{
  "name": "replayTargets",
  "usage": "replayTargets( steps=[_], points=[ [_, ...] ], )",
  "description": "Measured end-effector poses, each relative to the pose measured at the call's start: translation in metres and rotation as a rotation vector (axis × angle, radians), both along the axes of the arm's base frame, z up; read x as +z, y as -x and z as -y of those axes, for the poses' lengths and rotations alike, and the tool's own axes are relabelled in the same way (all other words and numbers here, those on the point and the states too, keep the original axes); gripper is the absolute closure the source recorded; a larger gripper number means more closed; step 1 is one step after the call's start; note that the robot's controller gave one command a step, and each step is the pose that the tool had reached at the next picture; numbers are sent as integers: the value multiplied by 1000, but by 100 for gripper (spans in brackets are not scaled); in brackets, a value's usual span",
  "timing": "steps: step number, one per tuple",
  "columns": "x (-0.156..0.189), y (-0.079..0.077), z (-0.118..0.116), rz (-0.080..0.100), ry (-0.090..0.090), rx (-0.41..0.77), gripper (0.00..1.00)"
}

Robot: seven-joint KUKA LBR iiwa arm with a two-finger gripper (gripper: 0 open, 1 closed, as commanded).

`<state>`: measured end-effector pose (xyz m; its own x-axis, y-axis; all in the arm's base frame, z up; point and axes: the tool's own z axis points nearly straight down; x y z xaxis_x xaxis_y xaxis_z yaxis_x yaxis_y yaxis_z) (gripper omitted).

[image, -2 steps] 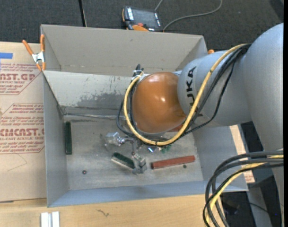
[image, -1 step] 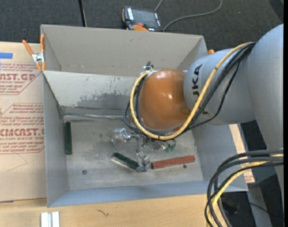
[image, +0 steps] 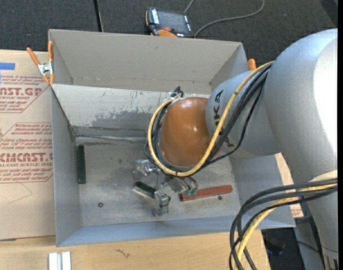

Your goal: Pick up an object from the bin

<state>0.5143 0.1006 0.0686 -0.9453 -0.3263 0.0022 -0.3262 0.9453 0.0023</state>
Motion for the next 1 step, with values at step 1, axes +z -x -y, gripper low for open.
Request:
replayTargets(
  steps=[1],
  points=[
    [0,0,-1,3,-1,0,0]
  ],
)
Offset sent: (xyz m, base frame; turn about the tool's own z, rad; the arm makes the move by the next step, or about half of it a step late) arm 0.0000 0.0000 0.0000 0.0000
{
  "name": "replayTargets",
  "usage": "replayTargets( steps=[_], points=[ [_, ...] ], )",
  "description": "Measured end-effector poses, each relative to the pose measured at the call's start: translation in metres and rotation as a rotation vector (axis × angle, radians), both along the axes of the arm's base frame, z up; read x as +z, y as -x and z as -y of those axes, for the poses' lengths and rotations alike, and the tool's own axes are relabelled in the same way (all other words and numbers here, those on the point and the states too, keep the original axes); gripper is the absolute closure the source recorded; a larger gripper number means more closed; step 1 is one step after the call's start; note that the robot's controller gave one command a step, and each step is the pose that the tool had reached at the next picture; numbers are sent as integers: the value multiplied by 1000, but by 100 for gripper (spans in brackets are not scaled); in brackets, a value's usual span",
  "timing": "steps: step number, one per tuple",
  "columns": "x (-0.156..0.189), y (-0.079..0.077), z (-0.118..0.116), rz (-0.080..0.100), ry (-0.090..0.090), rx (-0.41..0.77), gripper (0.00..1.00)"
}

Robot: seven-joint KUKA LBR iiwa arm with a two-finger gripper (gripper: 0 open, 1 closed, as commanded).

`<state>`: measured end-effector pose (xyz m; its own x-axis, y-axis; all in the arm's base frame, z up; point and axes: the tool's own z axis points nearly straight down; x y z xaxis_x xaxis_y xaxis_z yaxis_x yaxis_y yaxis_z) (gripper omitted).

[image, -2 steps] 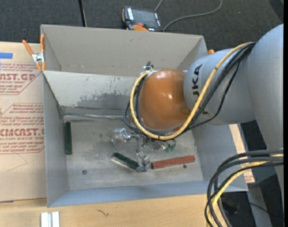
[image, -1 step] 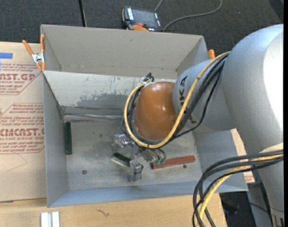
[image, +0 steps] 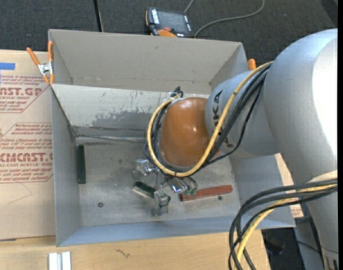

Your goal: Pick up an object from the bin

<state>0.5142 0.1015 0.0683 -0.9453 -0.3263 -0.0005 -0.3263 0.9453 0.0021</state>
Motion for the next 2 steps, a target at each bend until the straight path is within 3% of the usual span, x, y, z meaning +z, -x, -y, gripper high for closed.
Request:
replayTargets(
  steps=[1,2],
  points=[
    [0,0,0,0,0,0,100],
    [122,-2,-1,9,0,0,100]
  ],
)
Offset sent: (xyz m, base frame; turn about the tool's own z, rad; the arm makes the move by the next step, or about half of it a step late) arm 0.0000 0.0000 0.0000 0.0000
